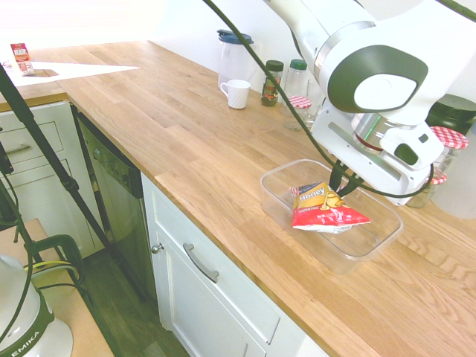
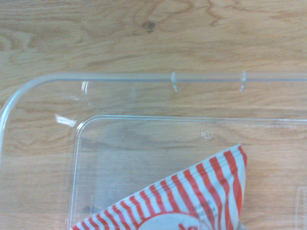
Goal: Put the chip bag into the container
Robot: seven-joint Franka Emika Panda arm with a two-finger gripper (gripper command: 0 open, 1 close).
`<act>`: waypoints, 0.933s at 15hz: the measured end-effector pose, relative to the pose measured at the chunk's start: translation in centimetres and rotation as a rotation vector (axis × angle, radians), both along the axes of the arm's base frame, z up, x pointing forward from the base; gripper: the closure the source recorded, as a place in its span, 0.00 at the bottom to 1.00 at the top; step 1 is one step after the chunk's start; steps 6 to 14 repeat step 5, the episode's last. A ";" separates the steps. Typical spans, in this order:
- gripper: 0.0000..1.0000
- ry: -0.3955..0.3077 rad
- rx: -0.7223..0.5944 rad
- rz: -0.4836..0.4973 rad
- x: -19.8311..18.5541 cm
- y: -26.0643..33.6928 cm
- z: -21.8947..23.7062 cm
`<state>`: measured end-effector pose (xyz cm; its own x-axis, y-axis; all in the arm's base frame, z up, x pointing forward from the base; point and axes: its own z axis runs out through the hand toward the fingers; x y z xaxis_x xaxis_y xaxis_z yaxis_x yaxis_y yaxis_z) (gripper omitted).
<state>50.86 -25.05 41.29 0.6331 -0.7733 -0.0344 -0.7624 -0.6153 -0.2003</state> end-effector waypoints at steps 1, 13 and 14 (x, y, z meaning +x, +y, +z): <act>0.00 0.000 0.000 0.000 0.0 0.0 0.0; 0.00 -0.030 -0.001 0.006 -0.6 0.2 2.2; 0.00 -0.030 -0.001 0.006 -0.6 0.2 2.2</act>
